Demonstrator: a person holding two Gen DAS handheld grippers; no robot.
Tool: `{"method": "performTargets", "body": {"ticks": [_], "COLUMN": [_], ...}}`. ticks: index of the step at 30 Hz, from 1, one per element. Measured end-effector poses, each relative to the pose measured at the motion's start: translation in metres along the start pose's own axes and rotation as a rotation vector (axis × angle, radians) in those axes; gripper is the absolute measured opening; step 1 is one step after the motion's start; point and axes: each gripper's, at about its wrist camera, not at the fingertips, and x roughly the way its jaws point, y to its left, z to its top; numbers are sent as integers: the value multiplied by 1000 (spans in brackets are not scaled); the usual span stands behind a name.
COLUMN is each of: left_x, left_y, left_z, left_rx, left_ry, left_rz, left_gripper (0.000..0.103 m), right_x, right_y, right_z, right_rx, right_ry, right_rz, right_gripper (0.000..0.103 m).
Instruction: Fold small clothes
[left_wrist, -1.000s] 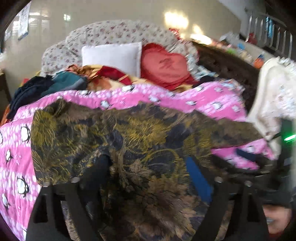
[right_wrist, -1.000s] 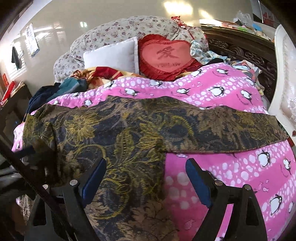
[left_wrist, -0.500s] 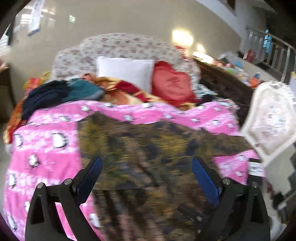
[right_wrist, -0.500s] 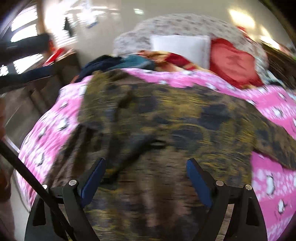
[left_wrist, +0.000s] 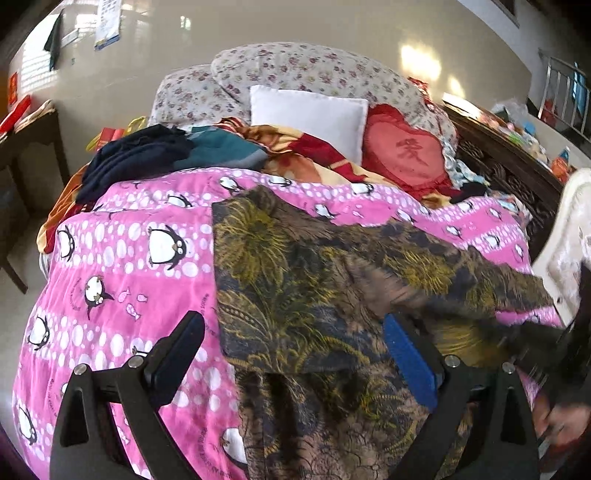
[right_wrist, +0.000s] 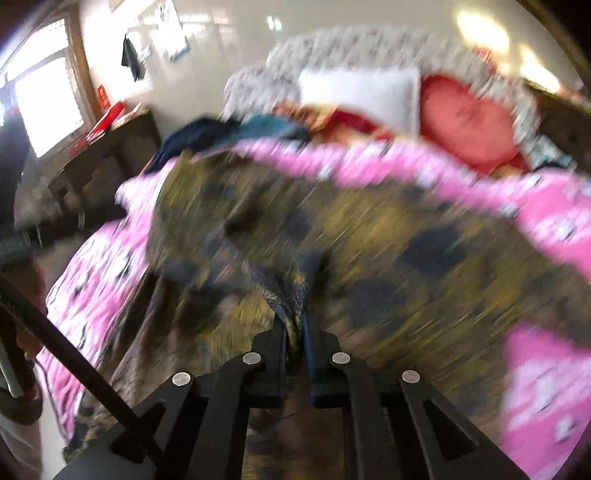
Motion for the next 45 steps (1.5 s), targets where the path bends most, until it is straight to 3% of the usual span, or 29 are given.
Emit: {"method": "performTargets", "body": {"ticks": [2, 7, 9, 10, 12, 13, 16, 19, 22, 24, 27, 33, 37, 39, 45], "left_x": [6, 29, 32, 31, 30, 30, 35, 40, 40, 37, 32, 35, 49, 58, 90], "left_y": [1, -2, -3, -3, -2, -1, 3, 5, 5, 8, 18, 37, 30, 26, 24], "left_z": [2, -1, -2, -3, -3, -2, 0, -2, -4, -4, 0, 11, 19, 24, 37], "left_rx": [-10, -28, -26, -21, -12, -16, -54, -83, -79, -73, -89, -179, -183, -176, -153], "left_ry": [8, 56, 68, 63, 50, 48, 61, 79, 84, 78, 62, 39, 45, 44, 65], "left_rz": [6, 17, 26, 24, 27, 33, 18, 0, 9, 27, 48, 66, 85, 106, 188], "left_gripper": [97, 97, 97, 97, 97, 97, 97, 97, 97, 97, 97, 97, 97, 97, 97], "right_x": [-8, 20, 25, 20, 5, -2, 1, 20, 41, 50, 34, -20, -24, -15, 50], "right_y": [-26, -99, -125, -138, -150, -150, -135, -120, -116, -115, -112, -112, -113, -120, -156], "right_z": [22, 62, 63, 58, 40, 26, 1, -9, -9, -11, -11, 22, 56, 66, 71], "right_rx": [13, 96, 170, 240, 324, 328, 258, 183, 147, 120, 83, 58, 21, 39, 90], "right_ry": [-26, -36, 8, 24, -8, -19, 26, 52, 49, 60, 16, -143, -198, -189, -53], "right_rz": [-78, -356, -339, -286, -166, -125, -137, -154, -196, -217, -230, -216, -337, -374, -533], "right_gripper": [8, 10, 28, 35, 82, 86, 87, 85, 72, 37, 4, 3, 3, 2, 2]}}
